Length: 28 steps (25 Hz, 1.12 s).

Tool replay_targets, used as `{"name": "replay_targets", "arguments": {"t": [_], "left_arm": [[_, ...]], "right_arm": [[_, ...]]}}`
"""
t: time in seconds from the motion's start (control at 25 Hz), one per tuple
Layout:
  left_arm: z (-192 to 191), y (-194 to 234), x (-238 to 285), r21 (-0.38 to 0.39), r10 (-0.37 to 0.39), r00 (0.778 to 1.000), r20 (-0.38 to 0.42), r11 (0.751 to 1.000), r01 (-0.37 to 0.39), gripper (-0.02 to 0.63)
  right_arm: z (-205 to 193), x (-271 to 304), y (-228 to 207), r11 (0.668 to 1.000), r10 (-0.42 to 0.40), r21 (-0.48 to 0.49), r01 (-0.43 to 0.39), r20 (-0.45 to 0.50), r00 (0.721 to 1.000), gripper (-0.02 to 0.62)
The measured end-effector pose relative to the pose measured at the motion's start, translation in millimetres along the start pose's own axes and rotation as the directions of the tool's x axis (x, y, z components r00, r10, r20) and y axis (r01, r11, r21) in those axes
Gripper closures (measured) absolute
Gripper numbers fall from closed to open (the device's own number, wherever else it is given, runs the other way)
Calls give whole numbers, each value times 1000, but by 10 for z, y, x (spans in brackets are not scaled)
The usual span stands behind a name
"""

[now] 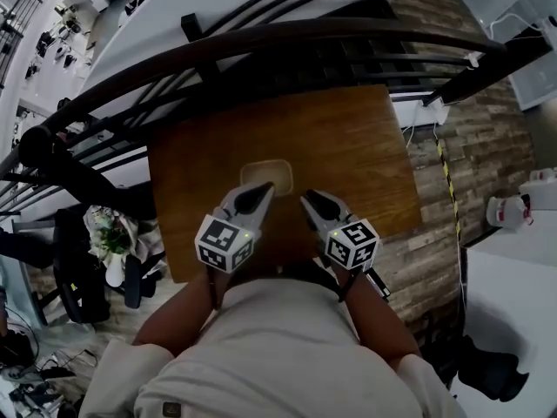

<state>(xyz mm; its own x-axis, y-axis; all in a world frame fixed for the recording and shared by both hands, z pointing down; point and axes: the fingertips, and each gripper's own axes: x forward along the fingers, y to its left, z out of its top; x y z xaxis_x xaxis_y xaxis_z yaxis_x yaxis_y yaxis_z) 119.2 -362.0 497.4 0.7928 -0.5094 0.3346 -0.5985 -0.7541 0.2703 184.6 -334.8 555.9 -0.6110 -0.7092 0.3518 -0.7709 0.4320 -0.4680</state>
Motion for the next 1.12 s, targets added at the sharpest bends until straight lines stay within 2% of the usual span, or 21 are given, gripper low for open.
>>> {"name": "replay_targets", "arguments": {"t": [0.16, 0.36, 0.88, 1.12], "left_arm": [[-166, 92, 142, -25, 23, 999, -24, 999, -23, 603], [-293, 249, 159, -55, 54, 998, -45, 997, -56, 603], [-728, 485, 473, -86, 86, 991, -107, 992, -96, 603], [-831, 560, 567, -96, 96, 987, -125, 990, -108, 603]], "right_arm": [[-266, 152, -212, 999, 27, 41, -25, -63, 998, 492], [-436, 364, -331, 993, 53, 113, -42, -98, 994, 489], [-1017, 722, -848, 977, 78, 209, -37, -194, 978, 489], [-1324, 903, -1006, 954, 97, 297, -26, -228, 969, 489]]}}
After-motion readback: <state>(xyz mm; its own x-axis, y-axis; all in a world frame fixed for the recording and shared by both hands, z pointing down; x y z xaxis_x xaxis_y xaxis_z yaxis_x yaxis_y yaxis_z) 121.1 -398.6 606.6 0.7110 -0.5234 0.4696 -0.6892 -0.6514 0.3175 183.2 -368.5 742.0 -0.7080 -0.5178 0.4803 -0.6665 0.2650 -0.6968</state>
